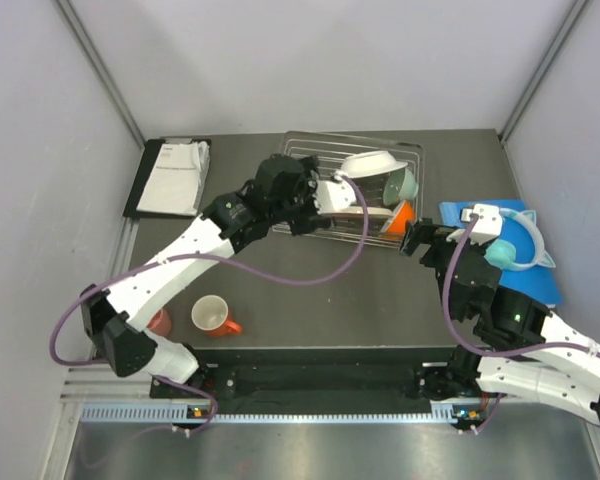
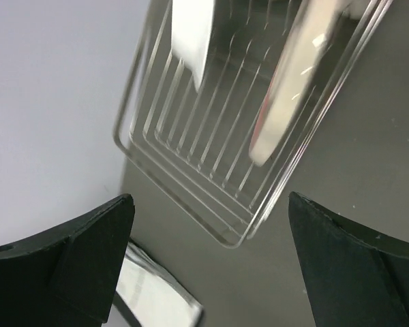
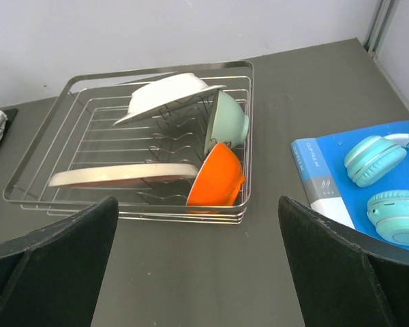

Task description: Load the mixed dishes into the dish rack

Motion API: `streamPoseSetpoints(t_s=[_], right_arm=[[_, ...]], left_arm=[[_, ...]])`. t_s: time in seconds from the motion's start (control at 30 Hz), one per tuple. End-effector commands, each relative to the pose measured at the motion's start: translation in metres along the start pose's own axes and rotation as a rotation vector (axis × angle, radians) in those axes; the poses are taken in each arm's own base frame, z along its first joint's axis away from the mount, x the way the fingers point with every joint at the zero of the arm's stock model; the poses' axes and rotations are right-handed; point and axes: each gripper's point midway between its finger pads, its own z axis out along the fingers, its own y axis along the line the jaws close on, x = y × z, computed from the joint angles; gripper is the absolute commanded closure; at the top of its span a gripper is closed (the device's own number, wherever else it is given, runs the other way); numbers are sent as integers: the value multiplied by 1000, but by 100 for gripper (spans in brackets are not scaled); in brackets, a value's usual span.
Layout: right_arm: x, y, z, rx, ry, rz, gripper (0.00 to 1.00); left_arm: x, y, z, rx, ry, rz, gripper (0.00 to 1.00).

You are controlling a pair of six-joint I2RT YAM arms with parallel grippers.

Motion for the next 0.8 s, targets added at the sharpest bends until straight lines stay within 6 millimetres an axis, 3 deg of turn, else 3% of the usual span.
streamPoseSetpoints(t_s=[0.0, 0.03, 0.07, 0.13, 0.17, 0.23, 0.3, 0.43, 0.67, 0.77], right_arm=[[-18, 0, -1, 16, -19, 51, 0], [-17, -1, -1, 17, -17, 49, 0], [-16, -1, -1, 19, -15, 54, 0], [-12, 0, 0, 20, -5, 52, 1], [-11, 0, 0, 23, -2, 50, 0], [-9, -1, 0, 27, 6, 41, 0], [-9, -2, 0, 33, 7, 37, 0], [-8, -1, 0, 36, 7, 33, 0], [-5, 1, 2, 38, 18, 19, 0], [-4, 1, 2, 37, 18, 24, 0]], left_arm=[[87, 46, 22, -127, 198, -338, 1], [100, 60, 35, -152, 229, -423, 1], [125, 79, 34, -189, 267, -493, 1], [141, 104, 49, -219, 283, -621, 1], [160, 113, 48, -231, 316, -675, 1], [173, 123, 61, -239, 335, -740, 1], [190, 123, 65, -242, 370, -769, 1], [212, 97, 83, -198, 426, -828, 1], [205, 65, 98, -63, 384, -966, 1], [215, 54, 101, -53, 410, -977, 1]])
